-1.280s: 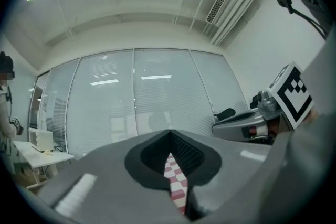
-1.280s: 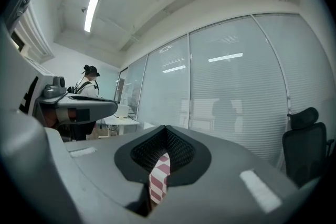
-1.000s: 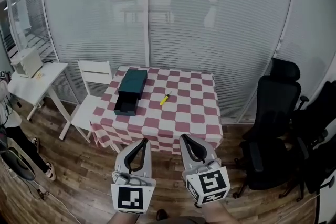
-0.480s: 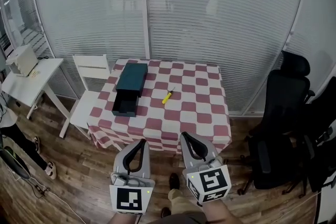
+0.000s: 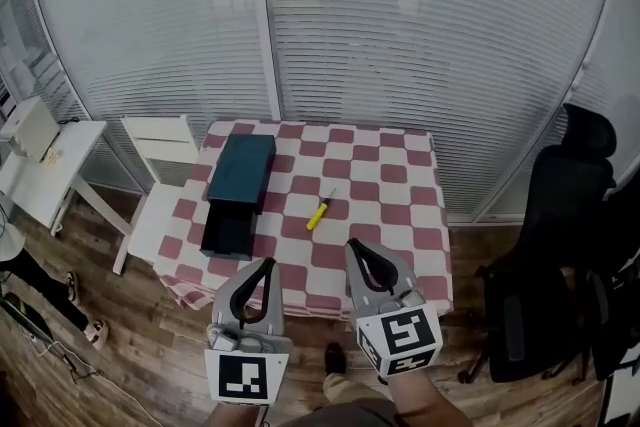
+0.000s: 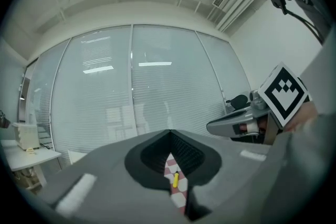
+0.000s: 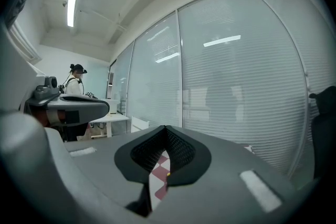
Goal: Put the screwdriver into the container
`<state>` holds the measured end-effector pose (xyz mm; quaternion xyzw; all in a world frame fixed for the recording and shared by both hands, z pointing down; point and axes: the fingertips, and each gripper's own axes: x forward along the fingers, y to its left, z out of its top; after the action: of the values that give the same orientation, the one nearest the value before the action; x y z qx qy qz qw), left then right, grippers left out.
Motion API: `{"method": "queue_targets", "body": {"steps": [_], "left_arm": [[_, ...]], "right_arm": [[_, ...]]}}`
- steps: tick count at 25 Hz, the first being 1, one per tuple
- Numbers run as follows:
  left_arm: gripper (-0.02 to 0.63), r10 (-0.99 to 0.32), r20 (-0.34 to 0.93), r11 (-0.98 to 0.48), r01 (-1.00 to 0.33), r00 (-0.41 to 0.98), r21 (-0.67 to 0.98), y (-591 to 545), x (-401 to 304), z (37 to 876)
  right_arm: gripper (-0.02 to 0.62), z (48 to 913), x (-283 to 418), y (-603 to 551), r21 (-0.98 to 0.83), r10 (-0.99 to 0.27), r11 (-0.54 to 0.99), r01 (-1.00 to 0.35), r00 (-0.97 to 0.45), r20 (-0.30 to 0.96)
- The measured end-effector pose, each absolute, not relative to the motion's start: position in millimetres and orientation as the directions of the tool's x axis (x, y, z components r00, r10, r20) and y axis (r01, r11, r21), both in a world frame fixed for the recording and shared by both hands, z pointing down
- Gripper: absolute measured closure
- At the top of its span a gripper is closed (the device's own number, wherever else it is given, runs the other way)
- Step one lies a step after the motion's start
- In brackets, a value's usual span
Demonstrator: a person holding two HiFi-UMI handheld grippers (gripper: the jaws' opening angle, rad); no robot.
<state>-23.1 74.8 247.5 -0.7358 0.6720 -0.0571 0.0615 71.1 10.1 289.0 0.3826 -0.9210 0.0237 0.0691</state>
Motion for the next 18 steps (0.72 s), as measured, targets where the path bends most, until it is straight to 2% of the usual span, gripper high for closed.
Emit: {"method": "queue_targets", "body": {"steps": [8, 18], "left_arm": [[0.606, -0.996, -0.030, -0.071, -0.978, 0.079, -0.196, 5.9, -31.7, 232.1], [0.606, -0.994, -0.062, -0.077, -0.976, 0.091, -0.206, -33.1, -51.5, 220.2]], "right_arm": [[0.571, 274.7, 53.7, -61.1, 0.019, -0.684, 0.727, -0.687, -0.721, 0.111], [0.571, 267.0, 38.2, -97.8, 0.028, -0.702, 0.711, -0.703, -0.706, 0.097]]}}
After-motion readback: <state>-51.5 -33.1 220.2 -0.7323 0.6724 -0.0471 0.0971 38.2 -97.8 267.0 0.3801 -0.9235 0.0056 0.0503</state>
